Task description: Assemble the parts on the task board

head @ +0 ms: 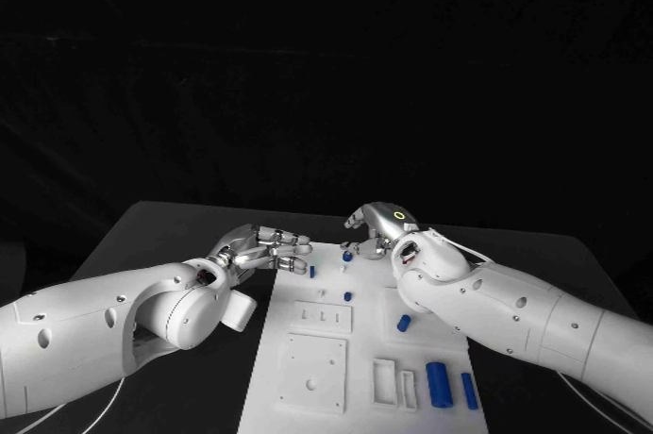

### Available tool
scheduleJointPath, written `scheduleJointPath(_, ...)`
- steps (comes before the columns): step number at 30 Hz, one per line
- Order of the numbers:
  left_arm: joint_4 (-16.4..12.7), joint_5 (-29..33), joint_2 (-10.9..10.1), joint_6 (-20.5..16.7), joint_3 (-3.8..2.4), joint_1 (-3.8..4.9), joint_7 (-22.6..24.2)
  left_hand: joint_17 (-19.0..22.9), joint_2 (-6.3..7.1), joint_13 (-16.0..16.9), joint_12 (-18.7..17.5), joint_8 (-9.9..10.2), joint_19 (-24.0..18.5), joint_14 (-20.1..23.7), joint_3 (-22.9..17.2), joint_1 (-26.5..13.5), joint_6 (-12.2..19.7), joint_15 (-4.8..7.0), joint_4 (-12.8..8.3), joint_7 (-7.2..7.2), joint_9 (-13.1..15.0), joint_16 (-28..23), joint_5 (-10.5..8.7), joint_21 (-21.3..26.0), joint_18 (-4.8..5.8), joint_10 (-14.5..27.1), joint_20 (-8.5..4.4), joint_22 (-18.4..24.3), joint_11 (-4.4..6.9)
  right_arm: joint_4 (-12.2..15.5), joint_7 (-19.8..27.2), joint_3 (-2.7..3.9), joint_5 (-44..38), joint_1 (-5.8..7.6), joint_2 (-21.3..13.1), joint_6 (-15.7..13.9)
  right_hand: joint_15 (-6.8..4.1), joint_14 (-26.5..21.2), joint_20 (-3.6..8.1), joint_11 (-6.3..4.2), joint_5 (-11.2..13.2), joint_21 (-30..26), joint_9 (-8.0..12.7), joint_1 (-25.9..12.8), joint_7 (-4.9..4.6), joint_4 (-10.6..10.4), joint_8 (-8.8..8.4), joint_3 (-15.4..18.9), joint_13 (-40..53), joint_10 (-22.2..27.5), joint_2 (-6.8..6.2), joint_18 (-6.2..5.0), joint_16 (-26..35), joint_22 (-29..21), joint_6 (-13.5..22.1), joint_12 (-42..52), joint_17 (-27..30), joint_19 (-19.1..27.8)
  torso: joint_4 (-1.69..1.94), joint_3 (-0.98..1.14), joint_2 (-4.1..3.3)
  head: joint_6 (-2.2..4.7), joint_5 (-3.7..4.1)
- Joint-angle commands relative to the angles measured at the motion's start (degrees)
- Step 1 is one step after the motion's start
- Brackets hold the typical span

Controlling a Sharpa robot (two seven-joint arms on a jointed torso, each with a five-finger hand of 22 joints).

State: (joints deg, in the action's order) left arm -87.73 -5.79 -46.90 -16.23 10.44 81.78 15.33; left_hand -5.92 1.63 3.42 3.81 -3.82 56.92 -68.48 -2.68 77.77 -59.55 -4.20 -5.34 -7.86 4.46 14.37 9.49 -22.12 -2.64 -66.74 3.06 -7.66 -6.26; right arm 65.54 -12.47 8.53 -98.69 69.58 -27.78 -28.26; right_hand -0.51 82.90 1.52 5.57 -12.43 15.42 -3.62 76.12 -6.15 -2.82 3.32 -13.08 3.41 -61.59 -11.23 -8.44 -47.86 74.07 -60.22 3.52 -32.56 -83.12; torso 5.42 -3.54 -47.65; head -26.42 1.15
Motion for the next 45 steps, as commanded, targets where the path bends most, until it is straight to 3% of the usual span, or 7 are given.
scheduleJointPath(1,0.0,-0.1,-0.1,0.2,-0.06,0.23,0.6,0.1,-0.11,0.0,-0.3,0.1,0.4,-0.3,0.4,0.3,0.4,-0.03,0.0,0.12,-0.1,-0.2,-0.27,0.0,-0.56,0.5,0.09,0.1,0.02,2.5,2.0,1.35,3.5,0.07,-2.6,-1.4,-0.41,0.1,0.24,-0.55,0.4,0.7,0.0,0.7,-0.47,1.3,0.24,-1.6,-0.1,-2.5,0.72,0.22,-0.1,0.6,-0.8,-0.2,-0.1,-0.4,-0.22,0.09,0.14,0.17,0.20)
scheduleJointPath(9,0.1,0.0,-0.5,0.3,-0.06,0.25,0.7,0.1,-0.16,0.0,-0.3,0.1,0.4,-0.3,0.3,0.4,0.4,-0.02,0.0,0.09,0.0,-0.2,-0.25,0.0,-0.57,0.5,0.08,0.1,0.03,7.0,2.4,3.61,5.6,0.08,-9.9,3.4,-1.71,-0.1,1.72,-1.96,0.8,1.6,-0.1,-2.4,-0.42,6.0,0.25,-12.8,0.0,-8.8,-0.66,1.58,-0.1,2.8,-3.2,-0.2,-0.7,0.0,-1.17,0.52,0.41,0.61,0.47)
scheduleJointPath(14,0.2,0.0,-0.8,0.4,-0.06,0.25,0.8,0.1,-0.15,0.0,-0.3,0.1,0.4,-0.3,0.3,0.4,0.4,-0.01,-0.1,0.07,0.0,-0.2,-0.24,-0.1,-0.57,0.4,0.07,0.1,0.01,7.5,3.0,3.91,5.6,-0.06,-12.5,6.8,-2.14,0.0,2.21,-2.63,0.0,1.7,-0.1,-3.1,-0.29,6.4,0.27,-10.9,0.1,-11.4,-0.39,2.21,0.2,2.8,-3.0,-0.2,-0.9,0.0,-1.65,0.93,0.54,0.55,0.73)
scheduleJointPath(17,0.2,0.0,-1.0,0.4,-0.05,0.25,0.9,0.1,-0.18,0.0,-0.4,0.1,0.4,-0.3,0.3,0.4,0.4,-0.01,-0.1,0.05,0.0,-0.2,-0.20,-0.1,-0.57,0.4,0.07,0.1,0.01,7.4,3.3,3.98,4.6,-0.28,-13.3,8.8,-3.25,-0.1,2.82,-4.83,-0.5,1.7,0.0,-3.0,0.13,6.5,0.25,-8.9,1.4,-18.5,-0.42,2.58,0.4,2.8,-2.1,1.3,-1.0,0.1,-1.76,1.09,0.58,0.66,0.78)
scheduleJointPath(21,0.5,0.0,-1.1,0.5,-0.05,0.24,0.9,0.1,-0.18,0.0,-0.4,0.1,0.4,-0.3,0.3,0.4,0.4,-0.01,-0.1,0.05,0.0,-0.2,-0.20,-0.1,-0.57,0.4,0.07,0.1,0.01,6.7,3.9,4.02,4.0,-0.47,-13.6,11.8,-4.85,-0.2,5.04,-7.09,-2.3,5.0,-0.1,-1.2,1.01,6.3,0.33,3.1,17.4,-22.1,1.51,5.25,-0.6,3.5,-0.6,10.7,-3.7,-0.3,-1.76,1.36,0.68,0.58,1.09)
scheduleJointPath(32,0.8,0.0,-0.9,0.7,-0.04,0.23,0.9,0.1,-0.18,0.0,-0.4,0.1,0.4,-0.3,0.3,0.4,0.4,-0.01,-0.1,0.05,0.0,-0.2,-0.20,-0.1,-0.57,0.4,0.07,0.1,0.01,3.5,4.3,4.02,4.4,-1.02,-12.1,17.7,-3.63,-0.6,3.72,-6.00,-4.4,21.9,-0.1,-1.0,0.30,4.4,0.33,9.6,56.9,-11.0,2.38,4.74,-11.3,5.6,1.5,43.6,-27.0,0.9,-1.50,1.26,0.54,0.46,1.62)
scheduleJointPath(45,0.8,0.0,-1.0,0.7,-0.03,0.22,0.9,0.1,-0.18,0.0,-0.4,0.1,0.4,-0.3,0.3,0.4,0.4,-0.01,-0.1,0.05,0.0,-0.2,-0.20,-0.1,-0.57,0.4,0.07,0.1,0.01,0.7,3.6,4.03,4.5,-2.04,-10.9,19.0,-2.94,0.9,2.82,-5.46,-5.4,31.3,-0.1,-1.1,-0.12,4.0,0.26,8.7,65.1,-13.7,2.15,4.11,-14.5,6.5,1.8,54.0,-36.9,1.4,-1.56,1.18,0.59,0.15,1.90)
